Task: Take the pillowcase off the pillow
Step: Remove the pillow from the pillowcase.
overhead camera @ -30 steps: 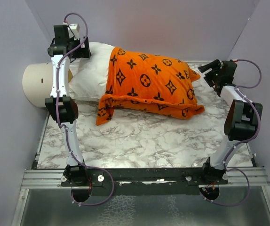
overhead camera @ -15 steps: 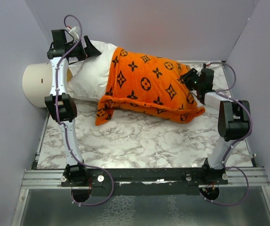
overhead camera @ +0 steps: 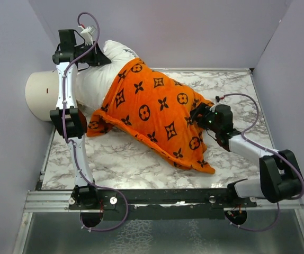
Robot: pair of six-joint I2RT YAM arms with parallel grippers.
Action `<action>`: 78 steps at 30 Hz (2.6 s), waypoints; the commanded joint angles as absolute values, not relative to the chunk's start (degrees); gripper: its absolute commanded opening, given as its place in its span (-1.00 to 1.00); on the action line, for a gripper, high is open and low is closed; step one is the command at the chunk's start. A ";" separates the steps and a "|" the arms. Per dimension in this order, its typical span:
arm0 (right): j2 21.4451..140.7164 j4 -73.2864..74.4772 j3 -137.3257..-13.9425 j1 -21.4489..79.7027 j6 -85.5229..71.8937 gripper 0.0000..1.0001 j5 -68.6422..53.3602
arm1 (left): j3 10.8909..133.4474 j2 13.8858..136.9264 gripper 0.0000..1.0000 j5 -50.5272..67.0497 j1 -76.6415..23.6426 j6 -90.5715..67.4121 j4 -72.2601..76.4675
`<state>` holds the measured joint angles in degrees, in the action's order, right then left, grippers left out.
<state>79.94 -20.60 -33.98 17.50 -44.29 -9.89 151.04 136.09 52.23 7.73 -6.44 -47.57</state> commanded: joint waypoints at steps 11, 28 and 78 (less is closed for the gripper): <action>73.32 1.84 -39.08 -9.32 -39.65 0.77 -16.87 | 151.46 128.93 -1.00 34.81 1.14 12.93 -51.71; 95.90 -3.11 -50.97 -10.44 -43.92 0.99 -13.20 | 150.55 130.06 -1.00 24.89 -0.22 20.02 -51.42; 97.35 1.77 -50.58 -14.00 -50.09 0.84 -8.98 | 142.45 120.90 -1.00 14.15 -0.79 26.50 -44.77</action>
<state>93.80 0.49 -46.33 -15.22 -52.58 -9.91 141.10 124.81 18.37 -1.83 24.14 -50.57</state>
